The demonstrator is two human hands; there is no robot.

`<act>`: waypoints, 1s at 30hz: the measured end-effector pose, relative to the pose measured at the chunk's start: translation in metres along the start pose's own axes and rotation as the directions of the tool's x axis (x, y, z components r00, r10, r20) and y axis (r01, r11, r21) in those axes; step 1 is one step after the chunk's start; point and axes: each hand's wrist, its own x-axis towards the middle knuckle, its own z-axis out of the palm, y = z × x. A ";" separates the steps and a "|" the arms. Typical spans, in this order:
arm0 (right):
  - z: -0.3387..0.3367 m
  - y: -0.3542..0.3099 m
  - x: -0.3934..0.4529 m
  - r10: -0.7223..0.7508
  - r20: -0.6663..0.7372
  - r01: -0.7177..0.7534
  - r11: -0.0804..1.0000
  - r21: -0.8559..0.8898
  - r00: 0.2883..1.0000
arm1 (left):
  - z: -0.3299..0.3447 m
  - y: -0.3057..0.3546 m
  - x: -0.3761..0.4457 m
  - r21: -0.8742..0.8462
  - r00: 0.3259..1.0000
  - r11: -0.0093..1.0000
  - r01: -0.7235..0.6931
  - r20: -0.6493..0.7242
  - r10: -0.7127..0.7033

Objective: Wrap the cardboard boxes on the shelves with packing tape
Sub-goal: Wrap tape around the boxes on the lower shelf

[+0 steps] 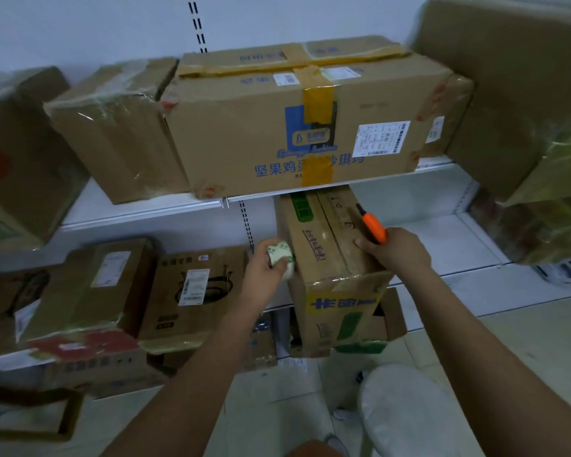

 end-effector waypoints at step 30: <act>-0.018 -0.058 -0.083 -0.214 -0.099 0.227 0.735 0.639 0.972 | -0.011 0.113 -0.048 0.148 0.906 0.960 -0.239 0.389 0.166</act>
